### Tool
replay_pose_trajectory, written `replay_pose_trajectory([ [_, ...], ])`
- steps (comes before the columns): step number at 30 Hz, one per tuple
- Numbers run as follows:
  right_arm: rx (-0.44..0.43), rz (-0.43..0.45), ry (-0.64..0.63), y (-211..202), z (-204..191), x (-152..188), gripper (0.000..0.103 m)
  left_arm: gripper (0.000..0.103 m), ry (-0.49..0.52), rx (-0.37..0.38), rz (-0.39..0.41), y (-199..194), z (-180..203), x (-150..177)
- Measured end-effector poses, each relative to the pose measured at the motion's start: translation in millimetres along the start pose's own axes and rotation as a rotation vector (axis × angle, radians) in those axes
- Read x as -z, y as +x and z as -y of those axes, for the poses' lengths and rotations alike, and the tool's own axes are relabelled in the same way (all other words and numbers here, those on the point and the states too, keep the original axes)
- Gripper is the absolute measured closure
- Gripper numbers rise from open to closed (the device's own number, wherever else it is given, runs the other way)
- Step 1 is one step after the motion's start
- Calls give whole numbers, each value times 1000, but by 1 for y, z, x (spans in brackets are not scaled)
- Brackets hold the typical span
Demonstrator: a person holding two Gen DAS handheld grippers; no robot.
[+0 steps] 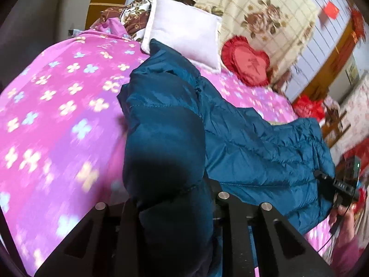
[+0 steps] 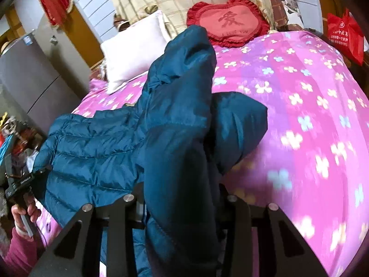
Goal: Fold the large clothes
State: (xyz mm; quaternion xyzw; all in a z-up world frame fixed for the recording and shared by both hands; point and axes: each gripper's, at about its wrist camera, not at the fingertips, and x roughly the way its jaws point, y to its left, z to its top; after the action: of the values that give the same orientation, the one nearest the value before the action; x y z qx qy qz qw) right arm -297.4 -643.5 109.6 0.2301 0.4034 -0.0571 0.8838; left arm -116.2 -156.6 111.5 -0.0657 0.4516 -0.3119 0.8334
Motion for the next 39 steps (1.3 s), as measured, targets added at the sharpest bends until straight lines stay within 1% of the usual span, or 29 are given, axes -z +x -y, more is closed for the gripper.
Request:
replay_pose_trajectory([
  [3, -15, -35, 12, -22, -2, 33, 63, 96, 24, -39, -31, -18, 1, 30],
  [5, -14, -57, 25, -29, 0, 52, 60, 90, 51, -117, -43, -15, 0, 47],
  [7, 13, -66, 38, -32, 1, 71, 54, 76, 48, -191, -63, -3, -5, 57],
  [8, 40, -71, 41, -29, 2, 76, 51, 70, 44, -221, -68, 6, -9, 61],
  [9, 82, -74, 50, -23, 4, 82, 43, 59, 42, -231, -62, 11, -12, 63],
  [10, 115, -78, 64, -17, 7, 86, 35, 51, 32, -248, -31, 17, -15, 65],
  [11, 143, -79, 67, -10, 8, 88, 30, 48, 37, -268, -4, 19, -15, 66],
  [12, 186, -74, 50, -2, 9, 90, 21, 46, 45, -285, 15, 20, -14, 67],
  [13, 218, -66, 39, 4, 8, 91, 18, 46, 56, -302, 23, 18, -12, 68],
  [15, 246, -56, 42, 6, 6, 90, 18, 47, 70, -339, 32, 9, -8, 70],
  [16, 256, -55, 43, 4, 3, 89, 18, 47, 78, -356, 51, -1, -5, 72],
  [18, 276, -42, 42, -10, 0, 90, 18, 47, 95, -391, 100, -17, 3, 76],
  [19, 281, -24, 39, -19, -3, 92, 18, 47, 116, -424, 144, -29, 9, 79],
  [21, 280, 41, 25, -43, -14, 93, 18, 47, 160, -459, 211, -49, 21, 84],
  [23, 270, 99, 14, -65, -25, 93, 15, 47, 182, -464, 245, -61, 31, 85],
  [25, 259, 138, 7, -81, -39, 96, 11, 47, 197, -456, 280, -71, 44, 90],
  [29, 220, 193, -23, -98, -72, 105, 10, 47, 193, -415, 289, -78, 59, 103],
  [32, 228, 215, -71, -98, -101, 115, 9, 47, 185, -406, 289, -76, 70, 114],
  [34, 228, 214, -101, -95, -117, 123, 9, 47, 185, -410, 296, -76, 79, 119],
  [37, 219, 211, -131, -88, -134, 136, 9, 47, 174, -421, 300, -75, 86, 127],
  [39, 200, 214, -133, -84, -141, 142, 9, 47, 171, -411, 297, -75, 88, 130],
])
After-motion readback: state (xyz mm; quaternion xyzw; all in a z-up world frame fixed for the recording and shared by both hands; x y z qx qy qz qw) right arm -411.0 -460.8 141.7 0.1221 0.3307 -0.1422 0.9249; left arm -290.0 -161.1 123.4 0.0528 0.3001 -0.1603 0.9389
